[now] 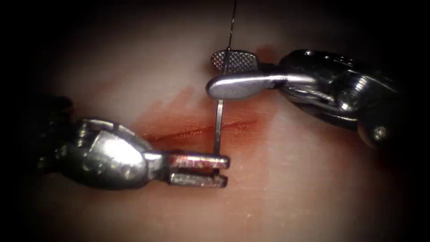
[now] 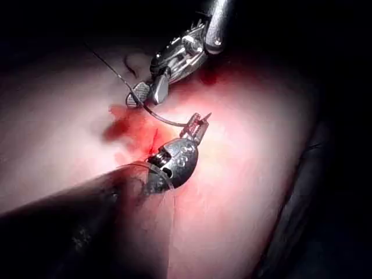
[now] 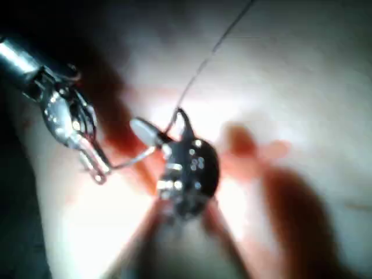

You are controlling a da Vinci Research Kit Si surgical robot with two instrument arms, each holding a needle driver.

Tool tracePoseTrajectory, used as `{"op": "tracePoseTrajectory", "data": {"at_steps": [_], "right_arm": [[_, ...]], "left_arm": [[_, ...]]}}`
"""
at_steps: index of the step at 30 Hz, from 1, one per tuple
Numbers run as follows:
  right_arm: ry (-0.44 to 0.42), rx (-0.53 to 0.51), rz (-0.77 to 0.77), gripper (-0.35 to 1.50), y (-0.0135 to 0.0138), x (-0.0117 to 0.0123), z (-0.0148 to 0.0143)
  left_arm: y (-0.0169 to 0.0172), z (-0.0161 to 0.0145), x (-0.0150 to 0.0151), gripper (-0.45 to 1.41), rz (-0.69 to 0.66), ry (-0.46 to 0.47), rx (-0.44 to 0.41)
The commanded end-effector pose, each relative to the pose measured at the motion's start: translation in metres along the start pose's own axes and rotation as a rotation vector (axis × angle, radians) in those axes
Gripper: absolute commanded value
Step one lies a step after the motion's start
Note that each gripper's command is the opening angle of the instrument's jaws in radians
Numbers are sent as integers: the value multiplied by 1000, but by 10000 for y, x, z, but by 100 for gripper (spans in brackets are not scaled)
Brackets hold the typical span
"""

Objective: Wound Closure

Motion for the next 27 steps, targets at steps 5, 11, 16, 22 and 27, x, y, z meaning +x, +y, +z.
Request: {"op": "tracePoseTrajectory", "data": {"at_steps": [5, 11, 16, 22, 27], "right_arm": [[5, 6, 28, 79, -1, -11, 8], [-7, -14, 130, 72, 6, -27, 14], [13, 1, 156, 69, 4, -26, 14], [31, 16, 146, 89, 11, -20, 6], [18, 44, 138, 83, 9, -24, 8]], "left_arm": [[3, 7, -4, -45, -1, -1, 2], [2, 6, -2, -45, 27, -3, 0], [1, 6, 2, -45, 77, -1, 1], [2, 4, 2, -45, 95, -5, -4], [3, 5, 3, -45, 130, -3, -6]]}}
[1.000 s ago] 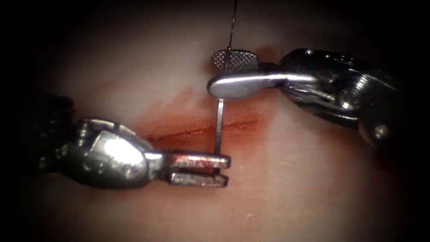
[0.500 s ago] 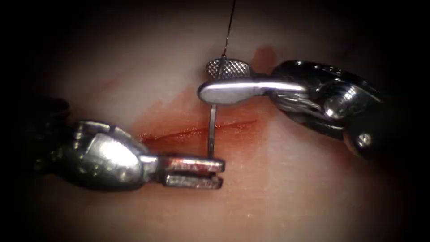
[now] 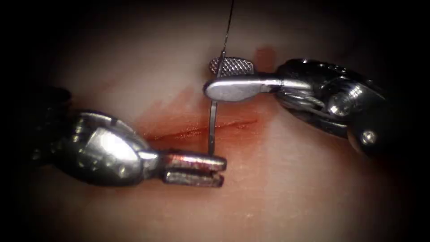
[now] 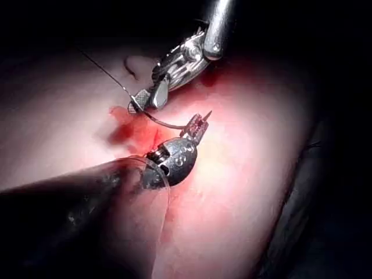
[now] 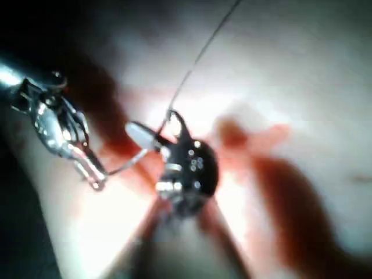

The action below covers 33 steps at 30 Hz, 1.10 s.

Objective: Wound Closure

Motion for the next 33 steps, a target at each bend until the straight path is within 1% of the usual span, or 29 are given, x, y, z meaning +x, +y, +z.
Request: {"op": "tracePoseTrajectory", "data": {"at_steps": [1, 3, 5, 9, 12, 17, 19, 30, 32, 33], "right_arm": [[7, 32, 14, 81, 3, -8, 8], [25, 69, 38, 77, 2, -7, 7], [37, 96, 56, 67, 1, -6, 7], [32, 104, 95, 61, 1, -10, 8], [40, 113, 111, 57, 2, -11, 8], [42, 119, 123, 44, 1, -12, 8], [40, 121, 128, 35, 2, -13, 8], [31, 112, 127, 25, 2, -15, 9], [30, 106, 127, 17, 3, -14, 8], [28, 104, 127, 2, 3, -14, 8]], "left_arm": [[3, 7, -3, -45, 10, 5, -5], [3, 7, -3, -45, 28, 8, -11], [3, 7, -3, -45, 46, 10, -13], [4, 7, -3, -45, 111, 20, -21], [4, 8, -2, -45, 129, 23, -23], [4, 8, -2, -45, 147, 23, -23], [4, 8, -1, -45, 158, 24, -23], [4, 9, -1, -45, 158, 23, -22], [4, 9, 0, -45, 158, 23, -22], [4, 9, 0, -45, 158, 23, -22]]}}
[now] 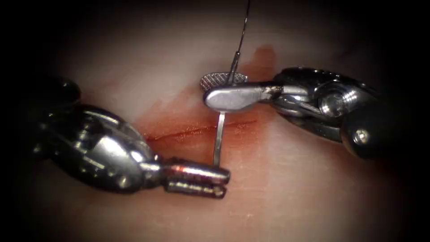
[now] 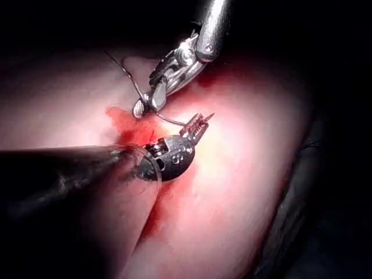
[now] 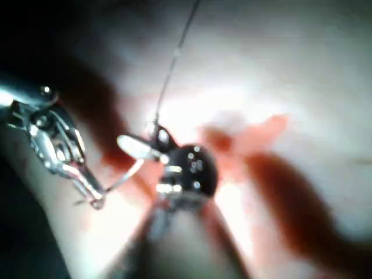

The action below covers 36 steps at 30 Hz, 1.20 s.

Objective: Wound Closure

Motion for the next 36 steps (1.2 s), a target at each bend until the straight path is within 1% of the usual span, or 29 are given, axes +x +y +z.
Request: {"op": "tracePoseTrajectory", "data": {"at_steps": [1, 2, 3, 11, 12, 13, 14, 16, 18, 21, 25, 27, 29, 32, 33, 36], "right_arm": [[0, -1, -1, -12, 4, -5, 5], [-1, -3, 0, -30, 3, -5, 5], [-3, -5, 2, -35, 2, -3, 5], [-19, -19, -37, -35, 0, -3, 3], [-21, -19, -55, -35, 0, -3, 3], [-22, -19, -73, -35, 0, -3, 3], [-24, -19, -120, -35, 1, -3, 3], [-27, -19, -162, -35, 1, -2, 3], [-30, -19, -221, -35, 3, -1, 3], [-31, -23, -304, -35, 5, 2, 5], [-33, -25, -363, -35, 6, 4, 7], [-34, -26, -386, -35, 6, 4, 9], [-34, -27, -403, -35, 6, 5, 10], [-32, -26, -443, -35, 5, 7, 13], [-33, -27, -460, -35, 5, 8, 14], [-41, -35, -510, -35, 4, 11, 17]], "left_arm": [[3, 7, -3, -45, -1, 1, -1], [3, 7, -3, -45, -1, 1, -1], [3, 7, -3, -45, -2, 1, -1], [0, 7, -1, -45, -4, 3, -1], [-1, 7, -1, -45, -47, 5, -3], [-4, 7, 0, -25, -90, 6, -3], [-9, 6, 2, 57, -194, 6, -2], [-13, 4, 6, 86, -258, 7, 7], [-14, 0, 9, 103, -297, 10, 5], [-10, -10, 16, 110, -345, 17, -2], [2, -28, 22, 110, -405, 20, -9], [8, -39, 24, 110, -444, 10, 5], [16, -51, 24, 103, -505, -18, 32], [27, -67, 20, 88, -615, -51, 76], [30, -70, 18, 79, -650, -60, 89], [44, -76, 7, 76, -752, -98, 119]]}}
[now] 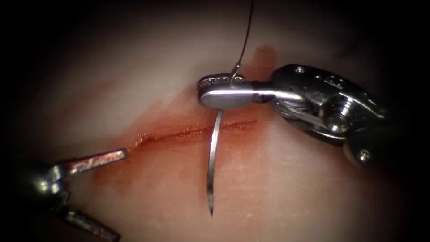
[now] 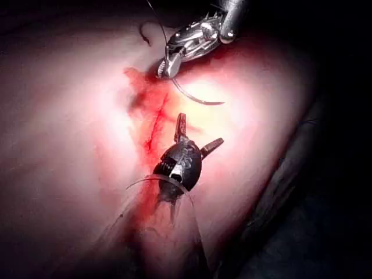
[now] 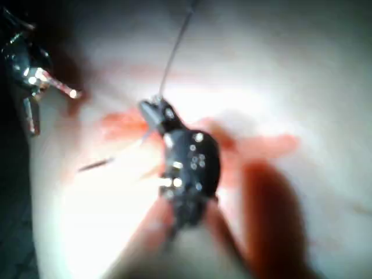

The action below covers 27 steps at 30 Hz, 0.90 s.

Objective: Wound Closure

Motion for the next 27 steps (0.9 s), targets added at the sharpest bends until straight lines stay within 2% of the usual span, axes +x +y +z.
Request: {"op": "tracePoseTrajectory", "data": {"at_steps": [1, 3, 6, 11, 15, 27], "right_arm": [[-12, -4, -42, -35, 2, -4, 8], [-33, -14, -102, -35, 2, 0, 12], [-41, -21, -203, -35, 3, 7, 19], [-82, -9, -412, -35, 8, 17, 34], [-95, 10, -492, -35, 12, 19, 45], [-139, 48, -704, -35, 30, 31, 65]], "left_arm": [[2, 8, -11, 76, -30, -13, 8], [-2, 9, -23, 66, -92, -33, 35], [-6, 15, -39, 41, -166, -43, 80], [-9, 23, -64, 36, -195, -66, 114], [-12, 30, -77, 31, -190, -85, 118], [-20, 60, -74, 19, -197, -85, 106]]}}
